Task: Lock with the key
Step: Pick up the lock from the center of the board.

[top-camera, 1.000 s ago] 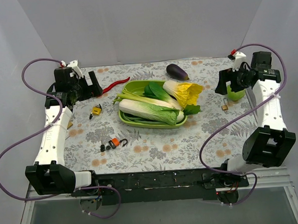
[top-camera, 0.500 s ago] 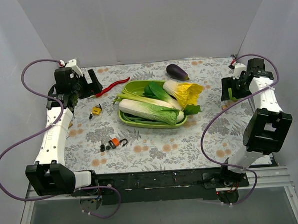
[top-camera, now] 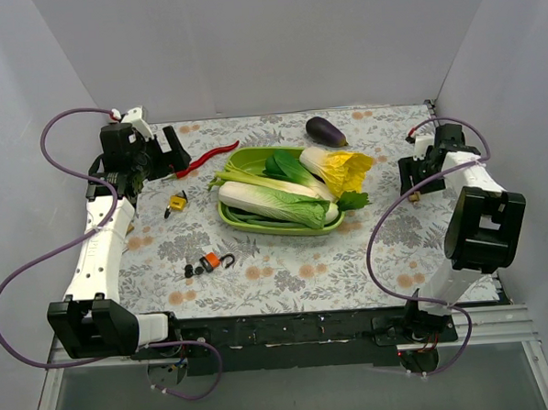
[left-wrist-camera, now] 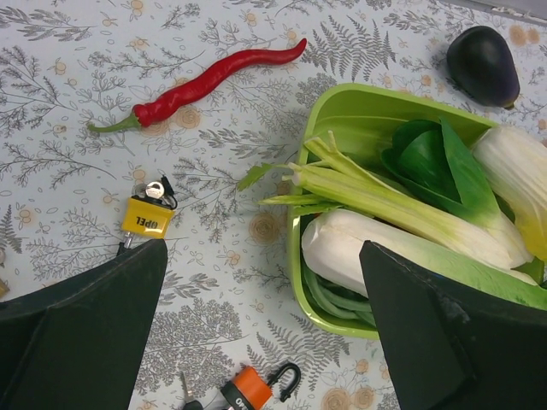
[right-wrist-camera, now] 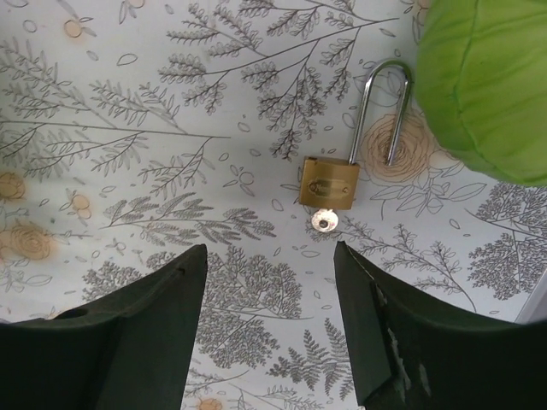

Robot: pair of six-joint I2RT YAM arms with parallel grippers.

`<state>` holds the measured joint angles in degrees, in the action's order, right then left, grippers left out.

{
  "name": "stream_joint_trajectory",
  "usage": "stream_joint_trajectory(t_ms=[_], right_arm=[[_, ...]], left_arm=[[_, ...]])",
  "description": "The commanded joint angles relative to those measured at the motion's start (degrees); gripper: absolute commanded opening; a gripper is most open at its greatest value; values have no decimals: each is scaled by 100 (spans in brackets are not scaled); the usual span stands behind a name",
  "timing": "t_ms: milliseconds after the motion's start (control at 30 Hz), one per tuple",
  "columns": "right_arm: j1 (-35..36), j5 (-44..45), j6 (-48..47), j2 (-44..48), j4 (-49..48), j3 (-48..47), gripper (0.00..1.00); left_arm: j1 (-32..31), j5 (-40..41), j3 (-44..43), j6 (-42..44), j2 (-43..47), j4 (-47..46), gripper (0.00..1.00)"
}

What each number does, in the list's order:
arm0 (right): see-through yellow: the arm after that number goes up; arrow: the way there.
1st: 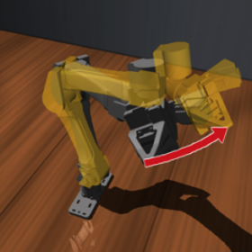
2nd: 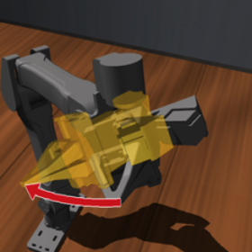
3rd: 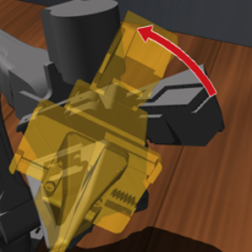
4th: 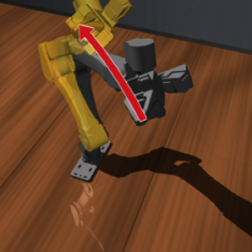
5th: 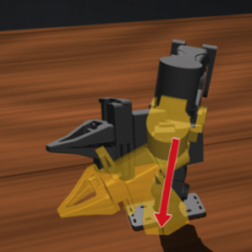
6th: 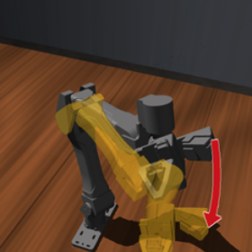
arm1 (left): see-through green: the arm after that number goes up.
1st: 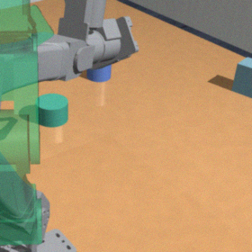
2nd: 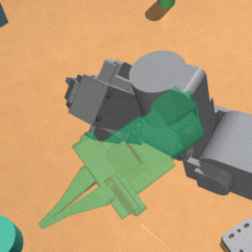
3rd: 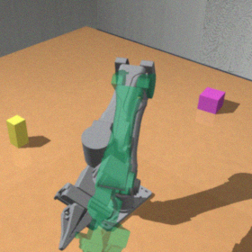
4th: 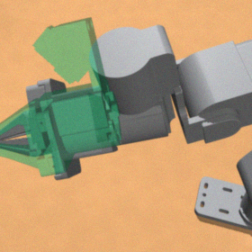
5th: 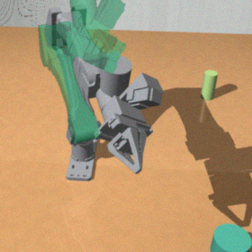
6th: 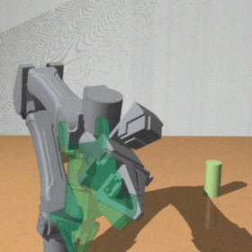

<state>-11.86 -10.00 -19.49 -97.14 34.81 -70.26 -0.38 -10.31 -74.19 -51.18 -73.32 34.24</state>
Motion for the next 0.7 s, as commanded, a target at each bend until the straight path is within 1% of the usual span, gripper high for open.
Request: stream_joint_trajectory(t_ms=[0, 133, 233, 667], right_arm=[[17, 314, -55, -156, -606, 82, 68], [17, 446, -178, -278, -826, 179, 67], [8, 455, -196, -462, -809, 101, 66], [8, 604, -257, -1008, -932, -172, 61]], left_arm=[[21, -261, 10, 29, 134, -102, 98], [29, -471, 71, 29, 186, -224, 98], [29, -586, 159, 55, 248, -304, 98], [29, -622, 160, 82, 107, -286, 98]])
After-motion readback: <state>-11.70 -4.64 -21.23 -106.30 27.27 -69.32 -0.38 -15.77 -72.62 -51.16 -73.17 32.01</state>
